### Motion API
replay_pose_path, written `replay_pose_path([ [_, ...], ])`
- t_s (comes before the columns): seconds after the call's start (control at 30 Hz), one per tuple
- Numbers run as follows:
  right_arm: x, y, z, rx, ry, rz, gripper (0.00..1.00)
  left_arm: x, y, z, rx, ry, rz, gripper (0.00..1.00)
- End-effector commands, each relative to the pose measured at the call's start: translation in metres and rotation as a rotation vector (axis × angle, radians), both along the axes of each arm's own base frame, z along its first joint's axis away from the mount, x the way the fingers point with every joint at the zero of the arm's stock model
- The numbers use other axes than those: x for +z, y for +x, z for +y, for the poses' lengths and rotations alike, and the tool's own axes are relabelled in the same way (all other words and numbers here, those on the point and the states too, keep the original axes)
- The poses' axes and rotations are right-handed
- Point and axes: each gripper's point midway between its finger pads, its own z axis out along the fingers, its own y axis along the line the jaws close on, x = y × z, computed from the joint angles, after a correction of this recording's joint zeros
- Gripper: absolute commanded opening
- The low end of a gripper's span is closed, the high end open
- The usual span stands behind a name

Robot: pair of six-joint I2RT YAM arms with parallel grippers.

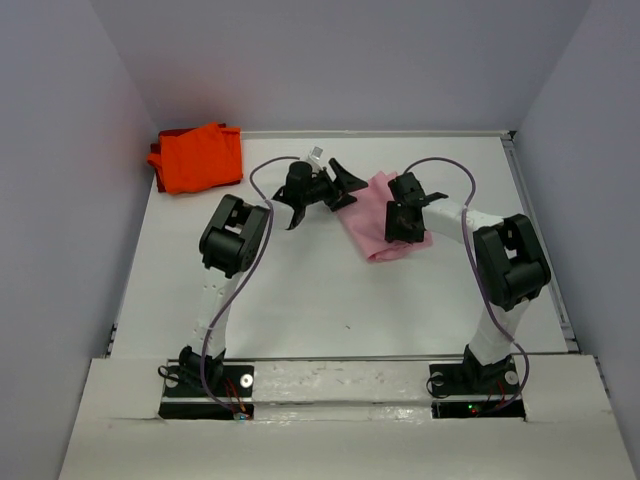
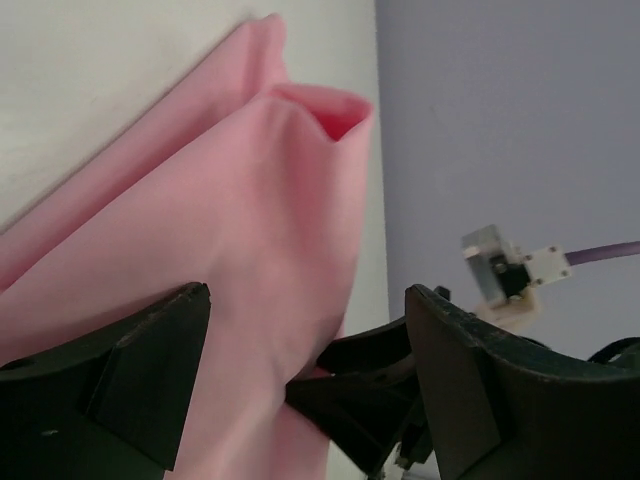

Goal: Fold and stack the t-shirts
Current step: Smooth out wrinkles on the folded tshirt

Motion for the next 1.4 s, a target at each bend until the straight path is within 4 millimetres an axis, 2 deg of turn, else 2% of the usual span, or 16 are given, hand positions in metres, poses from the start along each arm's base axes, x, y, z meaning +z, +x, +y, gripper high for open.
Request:
replay_pose_path([
  [0.0,-0.022,-0.03,-0.004,0.015,-0.037,0.113,0.57,0.009,-0.026,-0.001,-0.039,0.01,-0.015,0.88],
  [0.13,-0.024,-0.029,-0.008,0.003,-0.059,0.112,0.57,-0.002,-0.045,-0.008,-0.068,0.024,0.04,0.88],
  [0.23,-0.022,-0.025,-0.012,-0.016,-0.083,0.098,0.57,-0.015,-0.049,-0.004,-0.051,0.125,0.047,0.88],
  [0.4,-0.017,-0.012,-0.017,-0.027,-0.127,0.069,0.57,-0.035,-0.056,0.009,-0.034,0.274,0.076,0.88],
  [0.47,-0.015,-0.006,-0.025,-0.034,-0.181,0.063,0.57,-0.042,-0.06,0.014,-0.029,0.324,0.071,0.88],
  [0.7,-0.009,0.019,-0.036,-0.064,-0.263,0.027,0.57,-0.063,-0.096,0.043,-0.017,0.446,0.104,0.88],
  [0.8,-0.008,0.029,-0.029,-0.057,-0.24,0.021,0.57,-0.07,-0.112,0.053,-0.023,0.47,0.116,0.88],
  [0.9,-0.009,0.042,-0.024,-0.052,-0.22,0.013,0.58,-0.087,-0.131,0.063,-0.033,0.495,0.157,0.88],
  [1.03,-0.017,0.06,-0.019,-0.036,-0.212,0.023,0.57,-0.099,-0.153,0.067,-0.046,0.488,0.188,0.88],
  [1.07,-0.012,0.069,-0.014,-0.033,-0.202,0.007,0.58,-0.099,-0.157,0.067,-0.05,0.482,0.189,0.88],
  [1.17,-0.015,0.079,-0.016,-0.037,-0.207,0.005,0.58,-0.089,-0.17,0.067,-0.053,0.461,0.172,0.88],
  [1.23,-0.007,0.09,-0.014,-0.026,-0.216,-0.021,0.57,-0.069,-0.174,0.068,-0.043,0.438,0.135,0.88],
  [1.27,-0.003,0.093,-0.015,-0.025,-0.224,-0.033,0.58,-0.057,-0.173,0.067,-0.04,0.422,0.115,0.88],
  [1.3,0.006,0.1,-0.015,-0.02,-0.235,-0.048,0.58,-0.032,-0.171,0.066,-0.035,0.401,0.075,0.88],
  [1.37,0.02,0.107,-0.013,-0.014,-0.233,-0.072,0.58,-0.003,-0.165,0.066,-0.021,0.4,0.019,0.88],
])
